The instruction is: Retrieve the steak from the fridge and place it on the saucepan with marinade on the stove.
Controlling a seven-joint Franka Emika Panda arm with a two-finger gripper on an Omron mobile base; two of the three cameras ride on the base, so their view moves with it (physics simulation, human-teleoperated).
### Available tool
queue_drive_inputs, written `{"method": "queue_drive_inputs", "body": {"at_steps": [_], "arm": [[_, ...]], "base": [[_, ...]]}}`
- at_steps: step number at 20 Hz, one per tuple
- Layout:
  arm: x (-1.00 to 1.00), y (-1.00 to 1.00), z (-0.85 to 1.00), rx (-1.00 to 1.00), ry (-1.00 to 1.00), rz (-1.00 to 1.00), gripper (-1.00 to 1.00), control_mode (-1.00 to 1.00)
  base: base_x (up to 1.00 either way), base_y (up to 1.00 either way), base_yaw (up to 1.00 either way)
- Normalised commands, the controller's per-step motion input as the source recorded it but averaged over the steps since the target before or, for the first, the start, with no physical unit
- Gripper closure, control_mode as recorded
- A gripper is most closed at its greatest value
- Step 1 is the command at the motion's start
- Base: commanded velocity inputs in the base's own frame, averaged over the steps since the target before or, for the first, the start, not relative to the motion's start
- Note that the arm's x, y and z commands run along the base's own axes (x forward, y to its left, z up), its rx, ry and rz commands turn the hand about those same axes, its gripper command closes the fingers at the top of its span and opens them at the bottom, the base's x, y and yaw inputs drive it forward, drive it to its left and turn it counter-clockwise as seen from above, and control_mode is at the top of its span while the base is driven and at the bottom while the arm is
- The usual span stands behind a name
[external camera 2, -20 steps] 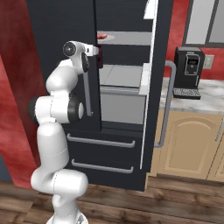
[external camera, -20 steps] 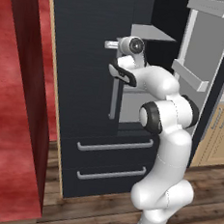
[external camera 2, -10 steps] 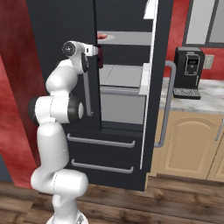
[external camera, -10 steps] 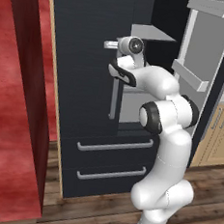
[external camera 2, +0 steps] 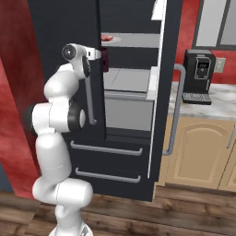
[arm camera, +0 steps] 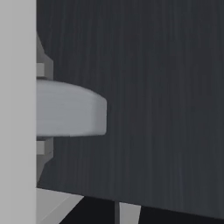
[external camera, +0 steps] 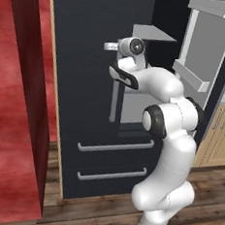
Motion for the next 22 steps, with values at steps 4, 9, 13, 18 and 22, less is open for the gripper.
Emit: {"method": "queue_drive_inputs", "body": {"at_steps": [4, 9, 13, 18, 22], "arm": [[-0.64, 0.32, 0.0, 0.0, 0.0, -0.01, 1.0, -1.0], [-0.58, 0.44, 0.0, 0.0, 0.0, -0.02, 1.0, -1.0], [-0.52, 0.52, 0.0, 0.0, 0.0, -0.04, 1.0, -1.0], [-0.44, 0.55, 0.0, 0.0, 0.01, -0.05, 1.0, -1.0], [-0.38, 0.52, 0.0, 0.0, 0.03, -0.04, 1.0, -1.0]], "base": [[0.0, 0.0, 0.0], [0.0, 0.0, 0.0], [0.0, 0.0, 0.0], [0.0, 0.0, 0.0], [0.0, 0.0, 0.0]]}}
